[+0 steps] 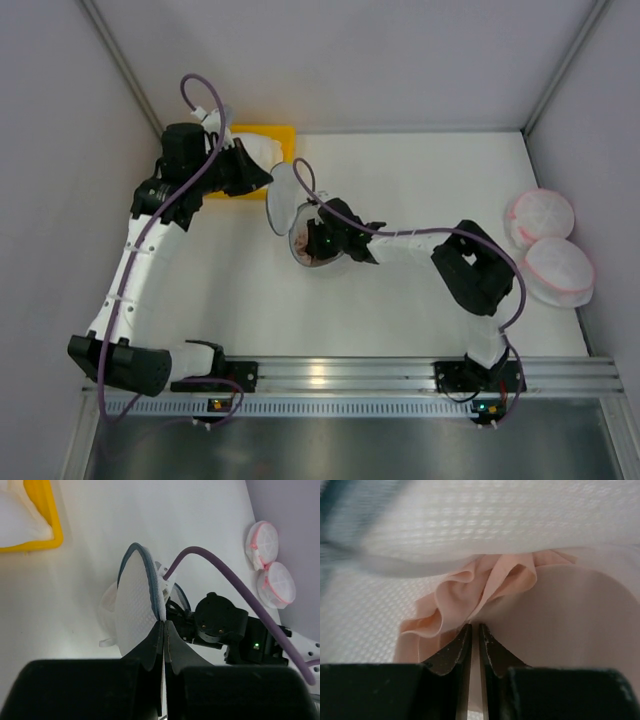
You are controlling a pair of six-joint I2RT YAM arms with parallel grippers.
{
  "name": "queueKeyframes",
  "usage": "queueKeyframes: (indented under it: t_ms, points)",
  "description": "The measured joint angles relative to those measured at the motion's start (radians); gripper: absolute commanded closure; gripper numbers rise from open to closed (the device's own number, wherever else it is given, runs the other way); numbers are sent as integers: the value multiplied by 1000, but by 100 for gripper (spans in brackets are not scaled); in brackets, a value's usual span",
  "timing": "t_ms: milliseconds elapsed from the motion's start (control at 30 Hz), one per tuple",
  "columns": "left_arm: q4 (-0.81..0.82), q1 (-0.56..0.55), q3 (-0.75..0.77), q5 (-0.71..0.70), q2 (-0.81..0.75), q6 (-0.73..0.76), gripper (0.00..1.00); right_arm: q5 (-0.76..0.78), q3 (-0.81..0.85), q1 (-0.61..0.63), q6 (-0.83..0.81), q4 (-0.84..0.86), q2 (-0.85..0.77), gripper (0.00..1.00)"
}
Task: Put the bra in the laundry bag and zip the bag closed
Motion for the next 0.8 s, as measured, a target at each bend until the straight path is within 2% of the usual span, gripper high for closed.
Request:
queueKeyframes:
  t_ms: [133,267,400,633,767,800]
  points:
    - [-23,-1,-1,-35,0,56,100,-120,41,1,-44,-76,-70,78]
    - [-26,-21,-12,-97,3,137,100,-277,145,-26,-114,-160,-177,77]
    - [-13,-84,-22,-183,19,244,100,-442,177,-146,-160,-229,-284,73]
    - [72,-355,-69,-430,69,501,100,-546,101,-504,-203,-367,-346,67]
    - [132,-514,-148,-562,100,665,100,-555,92,-616,-243,-436,-349,66]
    - [159,-549,-179,-603,113,719,100,-557,92,-629,-257,-449,-351,61]
